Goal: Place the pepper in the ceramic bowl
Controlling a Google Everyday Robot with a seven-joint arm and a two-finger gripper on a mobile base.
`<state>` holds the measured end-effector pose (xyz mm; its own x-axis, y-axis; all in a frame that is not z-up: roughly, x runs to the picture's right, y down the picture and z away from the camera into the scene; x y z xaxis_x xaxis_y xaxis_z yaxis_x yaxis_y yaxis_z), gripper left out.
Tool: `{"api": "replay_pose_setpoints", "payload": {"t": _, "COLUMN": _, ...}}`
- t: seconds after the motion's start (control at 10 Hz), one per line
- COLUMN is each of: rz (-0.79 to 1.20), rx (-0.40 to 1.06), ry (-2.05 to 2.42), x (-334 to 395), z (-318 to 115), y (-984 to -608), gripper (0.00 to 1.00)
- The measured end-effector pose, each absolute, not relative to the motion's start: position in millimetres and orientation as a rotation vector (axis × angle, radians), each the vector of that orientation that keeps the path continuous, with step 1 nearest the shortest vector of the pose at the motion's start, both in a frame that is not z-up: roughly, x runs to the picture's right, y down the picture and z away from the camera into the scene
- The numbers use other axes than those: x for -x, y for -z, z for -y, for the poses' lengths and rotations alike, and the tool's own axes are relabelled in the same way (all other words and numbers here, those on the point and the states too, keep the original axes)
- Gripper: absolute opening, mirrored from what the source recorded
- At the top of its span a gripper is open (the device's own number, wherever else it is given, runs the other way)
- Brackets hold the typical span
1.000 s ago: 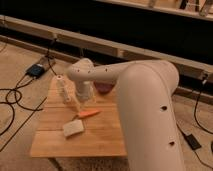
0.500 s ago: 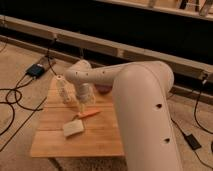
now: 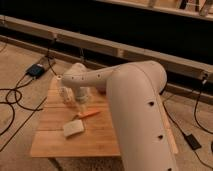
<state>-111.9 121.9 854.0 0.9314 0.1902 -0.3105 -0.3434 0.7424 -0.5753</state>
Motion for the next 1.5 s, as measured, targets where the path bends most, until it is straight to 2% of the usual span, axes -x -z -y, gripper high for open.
{"api": "replay_pose_setpoints", "payload": {"t": 0.6, "rz": -0.234, "rx": 0.693, "ry": -0.153, "x": 121.1, "z": -155.1, "y": -856.8, "gripper": 0.65}}
{"api": "replay_pose_setpoints", "payload": {"t": 1.3, "rz": -0.256, "rx": 0.704, "ry": -0.097, "x": 115.1, "z": -159.6, "y": -884.3, "gripper": 0.65}}
{"api": "replay_pose_setpoints", "payload": {"t": 1.5, "rz": -0.259, "rx": 0.717, "ry": -0.09, "x": 114.0, "z": -159.7, "y": -890.4, "gripper": 0.58}}
